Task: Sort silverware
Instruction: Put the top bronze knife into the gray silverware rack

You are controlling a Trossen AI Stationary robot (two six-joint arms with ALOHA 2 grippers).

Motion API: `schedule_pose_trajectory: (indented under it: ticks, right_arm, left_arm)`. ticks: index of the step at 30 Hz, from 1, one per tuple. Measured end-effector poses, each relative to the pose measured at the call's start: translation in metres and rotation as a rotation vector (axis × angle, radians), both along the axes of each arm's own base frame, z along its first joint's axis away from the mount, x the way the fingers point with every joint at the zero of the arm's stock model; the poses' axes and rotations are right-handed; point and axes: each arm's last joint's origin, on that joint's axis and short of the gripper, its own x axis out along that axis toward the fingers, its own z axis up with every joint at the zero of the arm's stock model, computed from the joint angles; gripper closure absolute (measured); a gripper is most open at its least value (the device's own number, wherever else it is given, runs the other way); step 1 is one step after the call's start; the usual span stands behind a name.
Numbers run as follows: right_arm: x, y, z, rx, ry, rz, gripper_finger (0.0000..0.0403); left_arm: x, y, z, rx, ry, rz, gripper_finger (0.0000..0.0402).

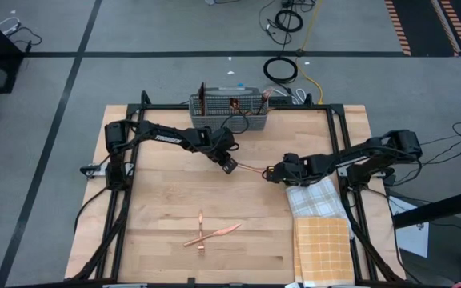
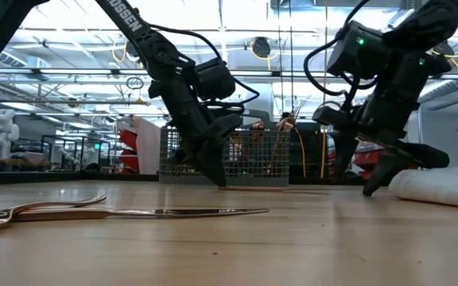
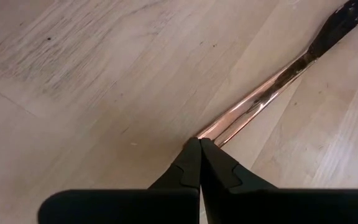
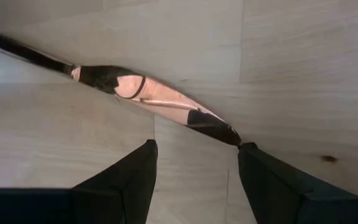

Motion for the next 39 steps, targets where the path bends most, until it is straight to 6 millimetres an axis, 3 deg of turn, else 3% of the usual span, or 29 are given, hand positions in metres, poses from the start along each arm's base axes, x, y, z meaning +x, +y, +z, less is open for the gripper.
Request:
schedule_pose_trajectory:
  ticks: [18,31,39]
  right_arm:
    - [-0.003,-0.021,-0.002,0.029,0.024,-0.054,0.0188]
    - [-0.011,-0.025,-0.003,0.056,0.126,0.04,0.0188]
    - [-0.01,-0.034,-0.003,0.089,0.096,0.037,0.0188]
  left_arm:
    - [0.001,0.0,0.0,0.002,-0.009,0.0,0.0402]
    - [0.001,0.0,0.0,0.003,-0.017,0.0,0.0402]
    - [0.001,0.0,0.0,0.003,-0.017,0.0,0.0402]
